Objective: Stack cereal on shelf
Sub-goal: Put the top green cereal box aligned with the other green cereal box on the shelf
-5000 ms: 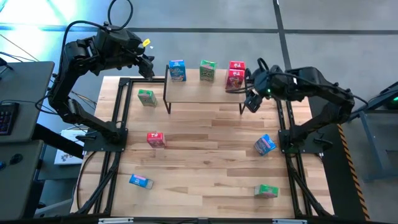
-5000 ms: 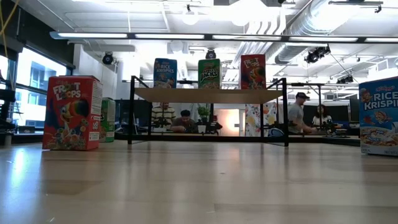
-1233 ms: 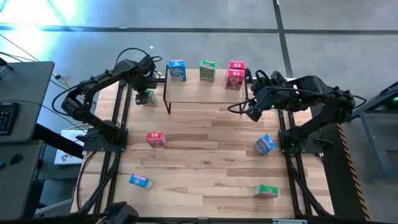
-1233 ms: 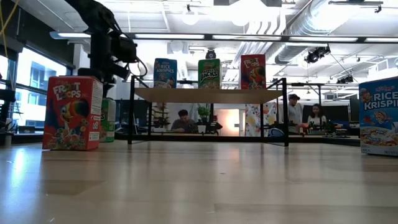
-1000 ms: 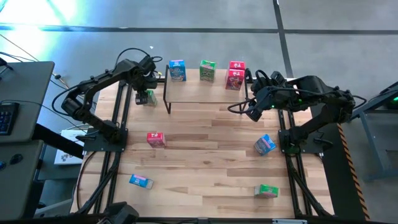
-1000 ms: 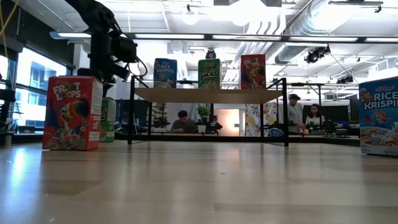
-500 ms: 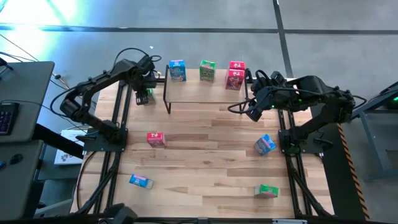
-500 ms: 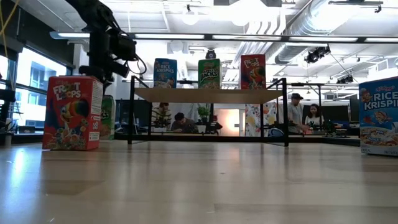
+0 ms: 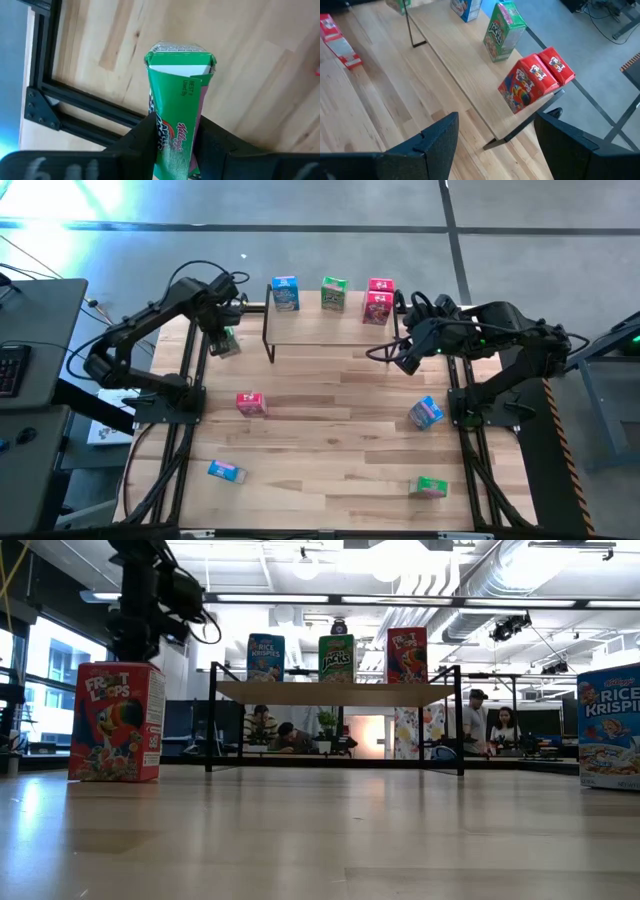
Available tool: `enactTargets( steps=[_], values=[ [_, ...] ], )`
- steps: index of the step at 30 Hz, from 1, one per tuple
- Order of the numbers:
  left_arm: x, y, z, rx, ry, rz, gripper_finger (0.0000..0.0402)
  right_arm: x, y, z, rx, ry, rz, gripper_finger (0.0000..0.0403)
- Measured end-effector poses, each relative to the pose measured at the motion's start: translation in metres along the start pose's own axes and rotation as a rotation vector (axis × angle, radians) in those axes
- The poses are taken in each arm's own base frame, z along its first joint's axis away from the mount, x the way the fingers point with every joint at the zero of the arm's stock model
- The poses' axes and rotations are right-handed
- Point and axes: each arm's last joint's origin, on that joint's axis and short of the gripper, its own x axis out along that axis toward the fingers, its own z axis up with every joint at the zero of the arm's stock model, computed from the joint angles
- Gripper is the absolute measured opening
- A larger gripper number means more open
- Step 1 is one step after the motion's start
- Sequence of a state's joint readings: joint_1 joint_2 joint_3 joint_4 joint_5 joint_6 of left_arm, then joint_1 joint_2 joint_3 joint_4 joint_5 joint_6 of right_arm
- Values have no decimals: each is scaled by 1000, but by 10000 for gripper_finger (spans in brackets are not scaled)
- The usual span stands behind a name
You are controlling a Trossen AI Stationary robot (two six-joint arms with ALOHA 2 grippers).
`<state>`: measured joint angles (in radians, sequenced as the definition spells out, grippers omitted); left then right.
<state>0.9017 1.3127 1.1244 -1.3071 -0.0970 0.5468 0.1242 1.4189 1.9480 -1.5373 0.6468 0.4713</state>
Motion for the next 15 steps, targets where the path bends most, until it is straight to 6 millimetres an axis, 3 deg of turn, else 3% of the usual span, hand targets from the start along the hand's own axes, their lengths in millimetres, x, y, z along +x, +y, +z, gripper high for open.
enactTargets(
  steps=[15],
  values=[
    [-39,-53,-14,86,-178,49,99,-1,6,14,119,-115,69,252]
  ],
)
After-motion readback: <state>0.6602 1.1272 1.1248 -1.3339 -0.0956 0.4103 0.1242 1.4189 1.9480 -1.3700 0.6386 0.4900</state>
